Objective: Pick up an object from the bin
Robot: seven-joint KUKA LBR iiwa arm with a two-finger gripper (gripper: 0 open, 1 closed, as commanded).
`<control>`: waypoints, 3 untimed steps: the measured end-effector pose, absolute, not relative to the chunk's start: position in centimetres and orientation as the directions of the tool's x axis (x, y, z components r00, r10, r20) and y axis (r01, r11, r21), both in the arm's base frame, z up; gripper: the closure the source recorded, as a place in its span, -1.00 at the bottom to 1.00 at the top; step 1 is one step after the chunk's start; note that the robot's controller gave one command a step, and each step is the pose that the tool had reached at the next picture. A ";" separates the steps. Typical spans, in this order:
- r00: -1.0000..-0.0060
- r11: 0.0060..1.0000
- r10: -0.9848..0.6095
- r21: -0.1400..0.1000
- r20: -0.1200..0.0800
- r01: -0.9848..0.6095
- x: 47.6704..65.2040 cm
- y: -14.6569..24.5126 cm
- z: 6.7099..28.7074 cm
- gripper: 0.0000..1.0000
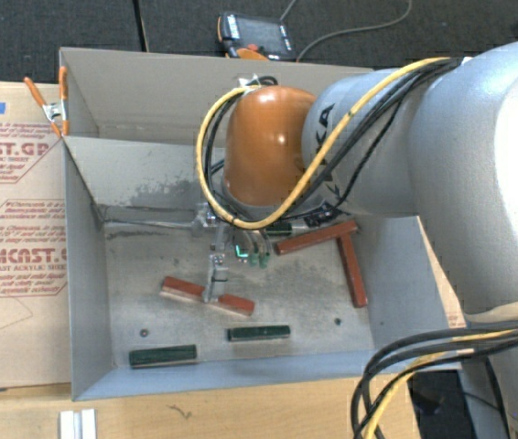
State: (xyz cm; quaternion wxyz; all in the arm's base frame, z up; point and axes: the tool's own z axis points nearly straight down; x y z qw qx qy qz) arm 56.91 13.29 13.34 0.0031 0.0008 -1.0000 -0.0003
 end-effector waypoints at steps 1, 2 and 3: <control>-0.998 0.998 -0.055 0.002 0.008 -0.055 52.0 18.5 6.9 -1.00; -0.937 0.937 -0.349 0.000 -0.007 -0.349 52.8 16.8 15.2 -1.00; -0.912 0.912 -0.410 0.001 0.003 -0.410 50.2 9.0 6.6 -1.00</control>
Offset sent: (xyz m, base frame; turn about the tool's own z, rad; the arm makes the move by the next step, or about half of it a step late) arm -0.0445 0.0475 -0.0602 -0.0466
